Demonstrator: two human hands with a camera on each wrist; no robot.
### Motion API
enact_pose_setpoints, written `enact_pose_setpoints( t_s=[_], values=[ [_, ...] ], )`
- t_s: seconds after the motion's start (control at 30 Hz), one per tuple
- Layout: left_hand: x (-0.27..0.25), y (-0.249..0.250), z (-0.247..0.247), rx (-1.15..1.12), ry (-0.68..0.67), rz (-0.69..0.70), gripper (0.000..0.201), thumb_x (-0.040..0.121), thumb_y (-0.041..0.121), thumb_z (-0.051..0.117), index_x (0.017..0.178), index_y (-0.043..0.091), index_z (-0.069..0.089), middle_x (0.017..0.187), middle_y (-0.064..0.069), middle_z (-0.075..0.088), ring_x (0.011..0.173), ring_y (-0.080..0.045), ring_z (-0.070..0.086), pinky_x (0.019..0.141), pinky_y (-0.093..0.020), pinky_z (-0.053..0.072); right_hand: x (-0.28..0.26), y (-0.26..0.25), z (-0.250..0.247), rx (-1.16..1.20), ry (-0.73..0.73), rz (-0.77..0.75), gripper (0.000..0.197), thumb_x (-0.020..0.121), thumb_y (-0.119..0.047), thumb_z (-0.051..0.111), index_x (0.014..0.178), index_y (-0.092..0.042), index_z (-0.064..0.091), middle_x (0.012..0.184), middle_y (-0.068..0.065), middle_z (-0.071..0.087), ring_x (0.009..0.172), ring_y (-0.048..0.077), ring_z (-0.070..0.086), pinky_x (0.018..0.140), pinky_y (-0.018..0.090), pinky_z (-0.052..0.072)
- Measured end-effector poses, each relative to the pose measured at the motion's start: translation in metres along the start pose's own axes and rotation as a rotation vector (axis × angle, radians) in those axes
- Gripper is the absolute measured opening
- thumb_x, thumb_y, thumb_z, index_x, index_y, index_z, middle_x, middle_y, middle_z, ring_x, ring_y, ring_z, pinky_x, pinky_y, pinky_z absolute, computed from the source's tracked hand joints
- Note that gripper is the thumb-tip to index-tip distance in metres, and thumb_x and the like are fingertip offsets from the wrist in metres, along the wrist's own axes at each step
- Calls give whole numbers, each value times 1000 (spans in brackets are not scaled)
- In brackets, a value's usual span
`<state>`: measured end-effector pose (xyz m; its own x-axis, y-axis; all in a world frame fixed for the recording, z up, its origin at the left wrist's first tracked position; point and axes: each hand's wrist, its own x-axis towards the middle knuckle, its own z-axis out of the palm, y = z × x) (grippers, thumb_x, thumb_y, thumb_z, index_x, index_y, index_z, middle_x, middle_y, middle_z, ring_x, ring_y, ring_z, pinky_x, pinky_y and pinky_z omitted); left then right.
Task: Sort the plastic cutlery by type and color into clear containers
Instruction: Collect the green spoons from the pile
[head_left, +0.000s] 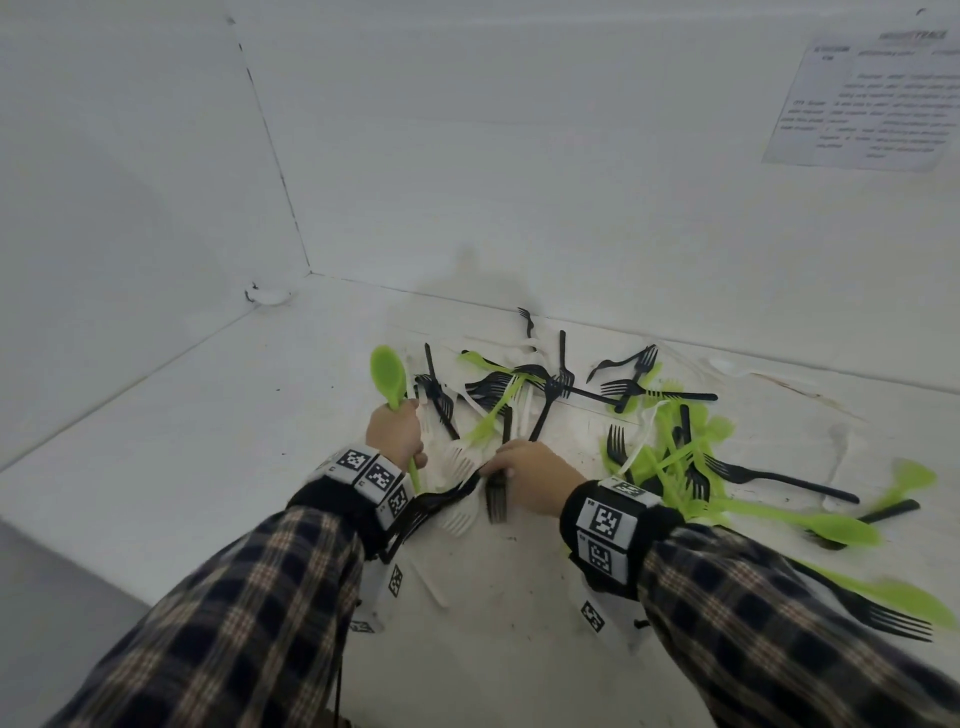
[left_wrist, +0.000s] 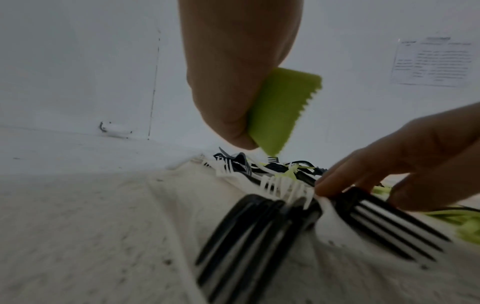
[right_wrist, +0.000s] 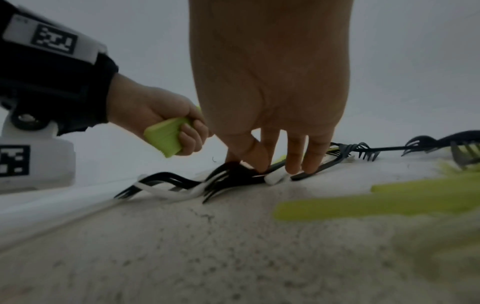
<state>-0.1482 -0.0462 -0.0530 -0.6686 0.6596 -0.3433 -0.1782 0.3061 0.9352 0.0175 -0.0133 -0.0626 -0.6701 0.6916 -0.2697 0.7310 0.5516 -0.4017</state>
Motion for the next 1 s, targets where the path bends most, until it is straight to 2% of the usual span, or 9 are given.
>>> enact_pose_setpoints(
  t_s=[0.13, 0.27, 0.33, 0.43, 0.57, 0.73, 0.83, 0.9, 1.0],
  values=[
    [-3, 1, 3, 63, 2, 17, 19, 96, 13, 32, 103, 13, 50, 64, -3, 31, 49, -16, 26, 33, -14, 26, 3, 0, -5, 13, 94, 165, 33, 94, -6, 41, 121, -7, 60, 129, 11, 51, 118, 27, 51, 102, 34, 43],
    [-10, 4, 19, 147, -12, 78, 13, 97, 17, 37, 98, 8, 46, 63, -4, 32, 49, -18, 30, 35, -19, 35, -8, 13, -17, 120, 197, 224, 30, 91, -5, 44, 114, -12, 62, 127, 9, 49, 118, 26, 49, 103, 36, 42],
    [-15, 7, 32, 184, -43, 95, 16, 96, 16, 38, 101, 4, 49, 62, -6, 35, 50, -21, 36, 45, -30, 49, -18, 23, -25, 84, 224, 320, 32, 89, -8, 44, 115, -16, 61, 129, 9, 47, 120, 28, 45, 103, 41, 40],
    [-22, 7, 54, 237, -103, 120, 22, 97, 19, 41, 101, 0, 52, 63, -11, 37, 62, -29, 44, 60, -43, 48, -33, 39, -30, -20, 213, 566, 40, 89, -17, 44, 129, -18, 46, 138, 9, 35, 128, 33, 32, 103, 50, 36],
    [-37, 5, 79, 353, -193, 196, 23, 97, 23, 42, 87, 5, 51, 71, -17, 45, 69, -34, 52, 71, -43, 48, -51, 63, -27, -53, 91, 761, 46, 92, -24, 42, 136, -10, 35, 144, 17, 30, 130, 38, 34, 108, 49, 32],
    [-50, -4, 102, 341, -347, 159, 26, 96, 23, 41, 107, 4, 54, 85, -34, 49, 64, -39, 54, 74, -51, 51, -62, 73, -16, -8, 87, 548, 34, 90, -22, 43, 120, -10, 51, 127, 13, 50, 123, 34, 42, 105, 42, 32],
    [-52, -8, 110, 376, -363, 158, 32, 96, 22, 42, 114, -1, 55, 78, -27, 52, 64, -30, 50, 67, -44, 52, -70, 65, -11, 51, 71, 306, 42, 95, -24, 45, 136, -16, 45, 134, 9, 48, 126, 27, 43, 105, 33, 30],
    [-53, -10, 113, 369, -383, 119, 30, 94, 21, 42, 110, 1, 58, 73, -24, 47, 59, -34, 49, 59, -43, 49, -76, 61, -7, 114, 67, 174, 48, 94, -19, 47, 141, -21, 41, 141, 8, 43, 133, 24, 38, 107, 27, 27],
    [-50, -16, 116, 446, -457, 59, 17, 88, 22, 47, 89, 9, 57, 89, -30, 49, 67, -39, 54, 78, -56, 50, -84, 66, -3, 154, 78, 99, 46, 90, -8, 50, 134, -20, 51, 151, 3, 32, 139, 13, 30, 109, 21, 23]
  ],
)
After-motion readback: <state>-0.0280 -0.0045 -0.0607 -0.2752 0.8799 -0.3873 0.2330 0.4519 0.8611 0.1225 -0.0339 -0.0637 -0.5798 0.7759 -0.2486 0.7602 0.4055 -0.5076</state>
